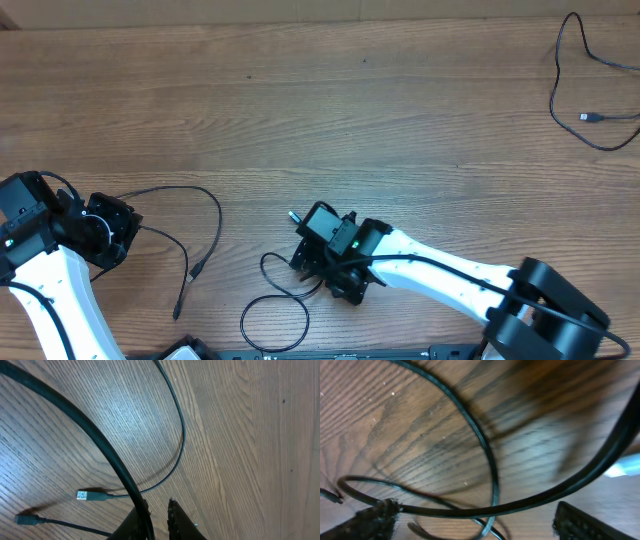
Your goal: Untangle cables
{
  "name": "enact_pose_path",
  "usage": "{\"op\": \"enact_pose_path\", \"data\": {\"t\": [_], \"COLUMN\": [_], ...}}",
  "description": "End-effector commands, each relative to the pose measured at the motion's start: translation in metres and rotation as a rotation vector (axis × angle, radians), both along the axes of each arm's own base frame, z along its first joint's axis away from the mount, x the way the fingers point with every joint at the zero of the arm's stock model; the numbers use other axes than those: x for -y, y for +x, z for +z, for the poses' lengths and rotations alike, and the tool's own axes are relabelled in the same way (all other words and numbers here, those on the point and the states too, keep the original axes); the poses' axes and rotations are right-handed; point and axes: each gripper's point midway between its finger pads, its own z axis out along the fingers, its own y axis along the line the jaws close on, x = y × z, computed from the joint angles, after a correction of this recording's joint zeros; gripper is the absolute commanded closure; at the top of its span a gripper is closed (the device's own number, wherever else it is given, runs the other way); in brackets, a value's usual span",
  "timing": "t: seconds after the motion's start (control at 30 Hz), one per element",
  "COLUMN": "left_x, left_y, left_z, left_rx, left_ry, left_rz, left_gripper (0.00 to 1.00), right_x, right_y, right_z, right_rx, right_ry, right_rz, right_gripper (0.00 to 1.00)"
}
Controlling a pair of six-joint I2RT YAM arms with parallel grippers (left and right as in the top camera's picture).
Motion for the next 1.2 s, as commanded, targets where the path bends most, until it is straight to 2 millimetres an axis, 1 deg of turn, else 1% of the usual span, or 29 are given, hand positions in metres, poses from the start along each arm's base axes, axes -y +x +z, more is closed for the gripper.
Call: {"op": "enact_pose_path", "data": {"t": [0.0, 0.03, 0.07, 0.1, 0.13, 0.23, 0.27, 0.3, 0.37, 0.5, 0.63, 0.8, 0.93, 1.1, 1.13, 1.17], "left_x": [-0.001, -0.001, -0.002, -0.003, -0.004, -0.007, -0.006, -0.006, -0.005, 0.002, 0.009, 0.023, 0.041, 0.053, 0.056, 0.061], "left_y": [0.001, 0.001, 0.0, 0.0, -0.002, -0.003, -0.003, -0.003, -0.003, -0.006, -0.004, 0.001, 0.007, 0.014, 0.015, 0.015], "left_z": [0.003, 0.003, 0.002, 0.002, 0.001, 0.0, 0.0, 0.0, 0.0, -0.001, -0.001, -0.001, -0.002, -0.005, -0.005, -0.005], "left_rx": [0.01, 0.008, 0.004, -0.001, -0.009, -0.02, -0.02, -0.02, -0.02, -0.024, -0.027, -0.029, -0.029, -0.037, -0.037, -0.038], "left_ry": [0.006, 0.006, 0.01, 0.015, 0.024, 0.036, 0.036, 0.035, 0.029, -0.006, -0.014, -0.019, -0.019, 0.048, 0.051, 0.049], "left_rz": [-0.013, -0.013, -0.01, -0.008, -0.004, 0.001, 0.002, 0.001, 0.0, -0.008, -0.033, -0.08, -0.148, -0.224, -0.237, -0.249], "left_gripper": [0.84, 0.84, 0.84, 0.84, 0.84, 0.84, 0.83, 0.83, 0.84, 0.89, 0.89, 0.89, 0.89, 0.89, 0.91, 0.96], "right_x": [-0.003, -0.004, -0.005, -0.006, -0.005, -0.001, 0.0, 0.001, 0.003, 0.007, 0.009, 0.012, 0.015, 0.016, 0.018, 0.019], "right_y": [-0.01, -0.01, -0.01, -0.009, -0.008, -0.003, -0.001, 0.002, 0.004, 0.01, 0.015, 0.019, 0.022, 0.021, 0.021, 0.021], "right_z": [-0.022, -0.026, -0.029, -0.031, -0.032, -0.034, -0.034, -0.035, -0.035, -0.036, -0.036, -0.037, -0.037, -0.037, -0.038, -0.038], "right_rx": [-0.036, -0.038, -0.037, -0.037, -0.034, -0.001, 0.011, 0.023, 0.034, 0.075, 0.1, 0.125, 0.142, 0.139, 0.14, 0.143], "right_ry": [-0.044, -0.047, -0.049, -0.051, -0.058, -0.078, -0.085, -0.093, -0.1, -0.123, -0.137, -0.154, -0.167, -0.174, -0.181, -0.188], "right_rz": [-0.023, -0.029, -0.03, -0.03, -0.032, -0.041, -0.044, -0.048, -0.05, -0.05, -0.057, -0.06, -0.065, -0.064, -0.064, -0.065], "right_gripper": [0.12, 0.17, 0.27, 0.35, 0.44, 0.84, 0.92, 0.96, 0.96, 0.96, 0.96, 0.96, 0.96, 0.96, 0.96, 0.96]}}
